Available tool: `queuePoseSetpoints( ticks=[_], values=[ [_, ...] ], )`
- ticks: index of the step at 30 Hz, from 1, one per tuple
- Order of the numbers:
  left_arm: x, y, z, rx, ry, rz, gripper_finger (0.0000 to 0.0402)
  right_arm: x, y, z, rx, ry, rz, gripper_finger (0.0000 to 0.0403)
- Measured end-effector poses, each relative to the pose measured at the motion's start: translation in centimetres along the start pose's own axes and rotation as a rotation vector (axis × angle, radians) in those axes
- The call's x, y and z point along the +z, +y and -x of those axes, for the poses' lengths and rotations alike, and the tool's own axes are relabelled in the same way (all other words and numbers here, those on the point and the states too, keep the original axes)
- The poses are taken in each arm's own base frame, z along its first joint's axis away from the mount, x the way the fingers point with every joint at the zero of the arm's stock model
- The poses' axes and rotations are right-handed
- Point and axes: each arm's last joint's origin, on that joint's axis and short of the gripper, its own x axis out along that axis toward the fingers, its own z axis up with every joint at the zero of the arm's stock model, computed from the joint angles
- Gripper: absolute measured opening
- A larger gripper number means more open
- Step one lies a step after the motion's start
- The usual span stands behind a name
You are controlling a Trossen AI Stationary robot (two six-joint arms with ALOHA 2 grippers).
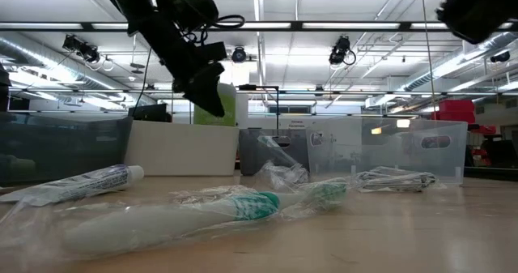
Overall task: Pick & Place Travel size toiletries
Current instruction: Put the red toothbrush into the top black bin
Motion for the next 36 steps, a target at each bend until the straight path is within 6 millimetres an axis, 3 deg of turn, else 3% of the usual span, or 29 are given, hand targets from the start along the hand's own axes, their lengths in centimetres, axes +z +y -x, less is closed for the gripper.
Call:
queuePoseSetpoints(
  ticks=[9,17,23,29,36],
  values=[
    [0.4,-0.1,0.0,-0.025,-0.035,0.015,0.0132,-1.9,0.2,-4.3,-0.194,0.075,-0.158,0.0151],
    [0.4,-0.1,0.0,-0.031,-0.034,0.063,0.0132,-1.6,0.4,-8.0,-0.323,0.091,-0.178,0.0150],
    [0.3,-0.4,0.0,-0.116,-0.023,0.067,0.0132,-0.8,-0.9,-10.3,-0.335,0.163,-0.171,0.0149],
    [0.3,-0.5,0.1,-0.142,-0.021,0.065,0.0132,-0.5,-1.8,-10.8,-0.293,0.154,-0.092,0.0130],
    [0.3,-0.5,0.1,-0.142,-0.021,0.065,0.0132,-0.4,-2.1,-10.1,-0.256,0.137,-0.025,0.0064]
  ],
)
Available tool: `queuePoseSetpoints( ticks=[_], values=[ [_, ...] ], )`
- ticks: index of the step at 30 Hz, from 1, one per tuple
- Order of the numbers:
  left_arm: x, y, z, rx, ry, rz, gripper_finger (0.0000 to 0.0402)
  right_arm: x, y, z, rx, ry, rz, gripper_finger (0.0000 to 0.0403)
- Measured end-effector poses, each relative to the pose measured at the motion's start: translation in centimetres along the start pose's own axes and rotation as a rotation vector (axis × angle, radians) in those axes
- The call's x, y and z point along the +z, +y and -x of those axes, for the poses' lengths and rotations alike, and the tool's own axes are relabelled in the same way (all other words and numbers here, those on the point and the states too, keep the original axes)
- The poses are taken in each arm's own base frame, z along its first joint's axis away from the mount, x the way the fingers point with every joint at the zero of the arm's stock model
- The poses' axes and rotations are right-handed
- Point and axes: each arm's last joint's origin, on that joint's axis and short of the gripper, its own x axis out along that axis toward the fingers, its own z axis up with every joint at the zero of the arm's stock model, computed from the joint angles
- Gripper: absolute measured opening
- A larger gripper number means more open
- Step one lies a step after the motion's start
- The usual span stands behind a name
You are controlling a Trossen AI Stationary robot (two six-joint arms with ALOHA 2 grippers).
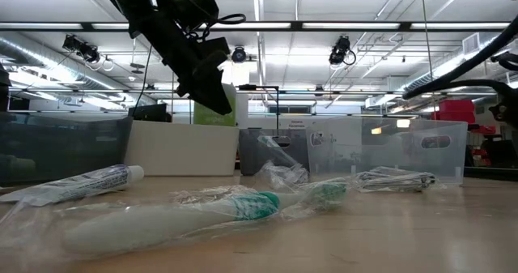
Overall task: Pick & Place Travel size toiletries
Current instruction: Put the red toothbrush into the top black bin
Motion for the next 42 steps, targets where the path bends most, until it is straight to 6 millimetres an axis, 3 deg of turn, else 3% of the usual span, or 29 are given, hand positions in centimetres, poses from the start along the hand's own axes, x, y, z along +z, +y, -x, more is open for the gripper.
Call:
queuePoseSetpoints(
  ticks=[4,9,13,16,20,24,28,32,36,39,42],
  values=[
    [0.1,0.0,0.0,-0.001,-0.008,0.002,0.0132,0.1,-0.2,1.4,0.056,-0.078,0.028,0.0018],
    [0.2,0.0,0.0,-0.002,-0.020,0.004,0.0132,0.2,0.4,6.1,0.289,-0.283,0.129,0.0015],
    [0.6,-0.1,0.0,-0.006,-0.061,0.013,0.0132,0.9,0.3,10.0,0.452,-0.667,0.291,0.0015],
    [0.8,-0.1,0.0,-0.010,-0.087,0.018,0.0132,2.1,0.2,12.3,0.437,-1.059,0.361,0.0015],
    [0.8,-0.1,0.0,-0.007,-0.079,-0.022,0.0132,4.4,0.7,14.8,0.318,-1.505,0.230,0.0015],
    [0.9,-0.1,0.0,-0.008,-0.094,-0.042,0.0132,7.8,0.9,17.1,0.182,-1.737,-0.034,0.0020],
    [0.9,-0.1,0.0,-0.008,-0.093,-0.042,0.0132,12.7,0.7,18.9,0.103,-1.699,-0.032,0.0021],
    [0.9,-0.1,0.0,-0.007,-0.094,-0.041,0.0132,18.3,1.0,19.3,0.271,-1.538,0.206,0.0022],
    [0.9,-0.1,0.0,-0.007,-0.093,-0.041,0.0132,22.2,0.8,18.1,0.336,-1.435,0.277,0.0022],
    [0.9,-0.1,0.0,-0.007,-0.091,-0.042,0.0132,24.2,0.4,16.5,0.245,-1.366,0.279,0.0028],
    [0.9,-0.1,0.0,-0.007,-0.092,-0.042,0.0132,25.4,0.4,15.3,0.270,-1.284,0.295,0.0044]
  ],
)
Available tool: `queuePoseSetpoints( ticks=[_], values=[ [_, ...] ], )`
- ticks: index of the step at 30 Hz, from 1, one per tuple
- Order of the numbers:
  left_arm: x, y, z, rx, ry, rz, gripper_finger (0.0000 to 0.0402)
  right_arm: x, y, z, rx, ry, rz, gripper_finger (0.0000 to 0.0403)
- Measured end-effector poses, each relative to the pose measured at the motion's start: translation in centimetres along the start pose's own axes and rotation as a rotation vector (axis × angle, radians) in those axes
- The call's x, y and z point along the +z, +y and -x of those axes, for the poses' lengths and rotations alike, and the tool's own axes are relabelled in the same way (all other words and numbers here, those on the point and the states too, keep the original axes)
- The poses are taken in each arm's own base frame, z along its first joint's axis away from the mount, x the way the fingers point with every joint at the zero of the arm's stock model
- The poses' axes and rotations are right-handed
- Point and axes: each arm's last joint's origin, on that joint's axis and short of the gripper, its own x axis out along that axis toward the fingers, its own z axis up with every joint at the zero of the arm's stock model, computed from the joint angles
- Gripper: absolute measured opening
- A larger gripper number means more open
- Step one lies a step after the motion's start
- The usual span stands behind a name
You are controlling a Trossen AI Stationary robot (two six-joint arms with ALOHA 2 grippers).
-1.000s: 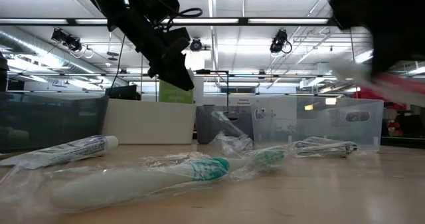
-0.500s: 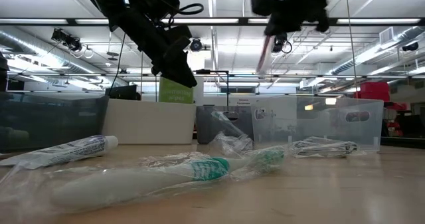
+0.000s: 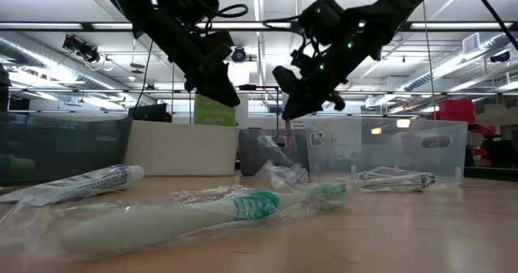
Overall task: Pick & Place Travel size toiletries
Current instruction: Put the red toothbrush into the top black bin, then put the silver nail cutter into the transparent bin
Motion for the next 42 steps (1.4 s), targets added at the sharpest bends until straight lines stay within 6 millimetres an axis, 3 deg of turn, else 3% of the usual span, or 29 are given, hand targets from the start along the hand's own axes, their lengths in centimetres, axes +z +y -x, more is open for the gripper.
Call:
queuePoseSetpoints(
  ticks=[5,9,17,22,27,32,37,42],
  values=[
    [0.0,0.0,0.0,0.003,0.002,-0.001,0.0132,0.0,-0.1,-0.5,0.098,0.038,-0.019,0.0087],
    [-0.1,0.0,0.0,0.001,0.008,-0.002,0.0132,0.8,-0.2,0.4,0.109,0.013,-0.003,0.0122],
    [-0.1,0.0,0.0,0.000,0.009,-0.002,0.0132,3.0,0.3,5.6,0.202,-0.042,0.009,0.0143],
    [-0.1,0.0,0.0,-0.001,0.009,-0.002,0.0132,2.6,2.4,8.9,0.381,-0.013,0.040,0.0124],
    [-0.1,-0.1,0.0,-0.003,0.008,0.001,0.0132,0.1,6.6,12.0,0.635,0.081,0.088,0.0110],
    [-0.1,-0.2,0.0,-0.023,0.011,0.029,0.0132,-3.2,9.6,15.0,0.657,0.140,0.127,0.0110],
    [-0.1,-0.2,0.0,-0.022,0.010,0.052,0.0132,-7.5,10.3,16.5,0.609,0.330,0.318,0.0108],
    [-0.1,-0.2,0.0,-0.022,0.011,0.078,0.0132,-11.1,9.6,15.3,0.472,0.460,0.344,0.0112]
  ],
)
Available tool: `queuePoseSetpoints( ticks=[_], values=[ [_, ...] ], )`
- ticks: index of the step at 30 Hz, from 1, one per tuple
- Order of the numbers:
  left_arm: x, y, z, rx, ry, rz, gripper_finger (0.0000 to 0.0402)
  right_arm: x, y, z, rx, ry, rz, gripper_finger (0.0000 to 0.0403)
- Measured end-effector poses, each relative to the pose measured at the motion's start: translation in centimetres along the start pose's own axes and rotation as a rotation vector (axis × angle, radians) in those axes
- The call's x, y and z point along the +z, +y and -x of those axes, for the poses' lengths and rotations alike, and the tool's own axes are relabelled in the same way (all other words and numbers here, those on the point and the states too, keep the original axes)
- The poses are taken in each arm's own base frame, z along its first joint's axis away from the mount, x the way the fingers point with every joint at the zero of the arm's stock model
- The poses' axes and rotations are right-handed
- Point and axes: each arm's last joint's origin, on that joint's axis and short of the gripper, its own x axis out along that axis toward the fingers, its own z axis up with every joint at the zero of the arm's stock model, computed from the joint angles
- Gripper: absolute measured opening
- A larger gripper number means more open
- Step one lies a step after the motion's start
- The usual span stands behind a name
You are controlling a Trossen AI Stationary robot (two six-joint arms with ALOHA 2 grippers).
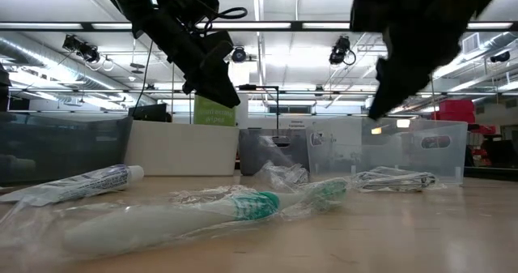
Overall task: Pick & Place Travel size toiletries
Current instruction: Put the silver nail cutter into the transparent bin
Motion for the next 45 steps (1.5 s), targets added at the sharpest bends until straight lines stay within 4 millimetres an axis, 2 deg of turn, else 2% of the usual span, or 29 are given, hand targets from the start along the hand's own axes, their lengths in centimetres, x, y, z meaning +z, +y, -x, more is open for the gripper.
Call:
queuePoseSetpoints(
  ticks=[5,11,18,21,25,29,37,41,45],
  values=[
    [0.0,0.0,0.0,0.000,0.000,0.006,0.0132,-1.2,-1.7,-1.5,-0.135,0.008,-0.016,0.0113],
    [0.0,0.0,0.0,0.000,0.000,0.008,0.0132,-1.3,-4.0,-1.9,-0.230,0.082,-0.032,0.0118],
    [0.0,0.0,0.0,0.001,0.000,0.009,0.0132,-0.9,-5.8,-2.0,-0.292,0.118,-0.002,0.0160],
    [0.0,0.0,0.0,0.001,0.000,0.009,0.0132,-0.5,-5.3,-1.8,-0.199,0.162,-0.012,0.0175],
    [0.0,0.0,0.0,0.001,0.000,0.009,0.0132,-0.3,-3.1,-1.5,-0.011,0.183,-0.007,0.0176],
    [0.0,0.0,0.0,0.004,-0.001,0.006,0.0132,-1.3,-1.6,-1.3,0.020,0.184,0.041,0.0171],
    [0.0,0.0,0.0,0.004,-0.001,0.006,0.0132,-3.9,-2.6,-2.0,-0.103,0.193,0.039,0.0187],
    [0.0,0.0,0.0,0.004,-0.001,0.006,0.0132,-5.1,-3.3,-2.5,-0.104,0.201,0.069,0.0192],
    [0.0,0.0,0.0,0.004,-0.001,0.006,0.0132,-5.9,-3.7,-3.1,-0.082,0.167,0.103,0.0179]
  ],
)
